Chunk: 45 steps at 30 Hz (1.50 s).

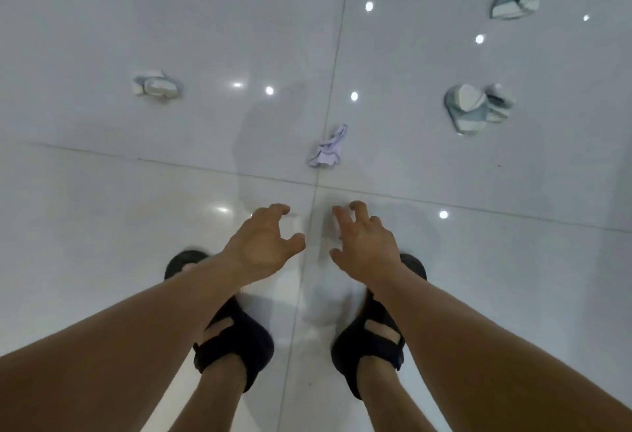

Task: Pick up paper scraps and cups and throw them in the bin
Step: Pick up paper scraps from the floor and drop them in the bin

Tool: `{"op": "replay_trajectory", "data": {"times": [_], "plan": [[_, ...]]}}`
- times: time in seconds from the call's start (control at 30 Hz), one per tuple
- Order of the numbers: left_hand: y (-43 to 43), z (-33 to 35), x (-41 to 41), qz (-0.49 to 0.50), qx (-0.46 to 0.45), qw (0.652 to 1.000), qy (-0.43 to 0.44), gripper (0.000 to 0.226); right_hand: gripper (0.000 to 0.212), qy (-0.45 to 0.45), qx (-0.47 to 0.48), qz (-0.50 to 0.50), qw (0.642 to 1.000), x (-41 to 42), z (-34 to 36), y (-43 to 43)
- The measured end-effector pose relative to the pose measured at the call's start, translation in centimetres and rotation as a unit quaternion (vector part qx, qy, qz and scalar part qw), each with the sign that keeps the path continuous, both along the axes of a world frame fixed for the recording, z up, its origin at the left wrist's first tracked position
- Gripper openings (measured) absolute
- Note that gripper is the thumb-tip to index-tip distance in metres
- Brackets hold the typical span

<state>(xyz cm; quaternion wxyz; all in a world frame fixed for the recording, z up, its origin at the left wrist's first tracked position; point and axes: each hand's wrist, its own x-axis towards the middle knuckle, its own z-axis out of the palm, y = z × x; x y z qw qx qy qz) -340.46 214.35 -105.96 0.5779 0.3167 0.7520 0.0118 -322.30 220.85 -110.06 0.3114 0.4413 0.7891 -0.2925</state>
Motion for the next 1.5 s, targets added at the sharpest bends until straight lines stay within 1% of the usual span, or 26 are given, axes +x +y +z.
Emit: {"op": "replay_trajectory", "data": {"times": [0.1,0.2,0.3,0.4,0.5,0.53,0.63,0.73,0.77,0.83,0.9,0.97,1.03,1.1,1.2,1.27,1.33,1.43,1.5], "plan": [[-1.1,-2.5,0.6,0.018,-0.005,1.000,-0.016,0.067,0.055,0.020,0.010,-0.001,1.000,0.1,-2.7,-1.1],[-1.2,-2.8,0.7,0.043,-0.012,0.998,-0.040,0.066,0.044,0.055,-0.004,-0.057,0.997,-0.1,-2.9,-1.2],[-0.5,-1.3,0.4,0.100,-0.022,0.993,-0.065,0.066,0.051,0.136,-0.022,-0.111,0.984,-1.4,-0.5,-1.0],[1.1,1.1,-0.5,0.138,-0.021,0.985,-0.104,0.062,0.063,0.243,-0.034,-0.091,0.965,-3.7,3.1,-0.3],[2.6,3.2,-1.6,0.132,0.003,0.984,-0.119,0.030,0.068,0.286,-0.047,-0.078,0.954,-5.6,6.1,1.3],[2.9,3.7,-1.9,0.134,0.016,0.984,-0.118,0.024,0.068,0.290,-0.046,-0.077,0.953,-6.1,6.8,1.9],[3.6,4.5,-2.8,0.178,0.041,0.976,-0.115,0.022,0.068,0.298,-0.050,-0.077,0.950,-7.5,7.6,3.1],[3.4,3.7,-3.6,0.223,0.043,0.969,-0.095,0.015,0.078,0.300,-0.056,-0.044,0.951,-8.2,6.6,3.7],[3.1,3.3,-3.9,0.231,0.037,0.968,-0.093,0.015,0.083,0.285,-0.041,-0.019,0.957,-8.1,5.9,4.1],[1.9,1.9,-4.6,0.242,0.016,0.967,-0.083,0.028,0.089,0.230,0.029,0.017,0.973,-7.6,4.0,5.2],[0.2,0.6,-5.3,0.236,-0.006,0.971,-0.032,0.026,0.091,0.172,0.111,0.020,0.979,-7.3,1.8,6.6],[-1.5,-0.6,-6.1,0.221,-0.019,0.975,-0.002,0.024,0.089,0.111,0.149,0.015,0.983,-7.7,-0.5,7.8],[-2.8,-1.4,-6.9,0.209,-0.028,0.978,0.006,0.026,0.076,0.079,0.141,-0.010,0.987,-8.2,-2.4,8.1],[-3.7,-2.0,-7.6,0.214,-0.026,0.976,0.007,0.030,0.055,0.094,0.125,-0.047,0.987,-8.5,-3.8,7.6],[-4.1,-1.9,-8.6,0.217,-0.011,0.976,0.006,0.039,0.036,0.124,0.118,-0.062,0.983,-8.6,-4.2,6.2],[-3.9,-1.1,-9.3,0.206,0.007,0.978,0.014,0.035,0.032,0.134,0.113,-0.061,0.983,-9.0,-3.1,5.6],[-3.4,0.4,-10.0,0.213,0.028,0.976,0.027,0.027,0.037,0.149,0.107,-0.042,0.982,-9.9,-0.8,5.3],[-2.0,4.7,-11.5,0.232,0.054,0.970,0.039,0.024,0.043,0.185,0.100,-0.005,0.978,-12.0,4.9,5.9],[-1.0,8.7,-12.8,0.253,0.078,0.964,0.025,0.024,0.043,0.200,0.097,0.018,0.975,-13.7,9.5,6.7]]}}
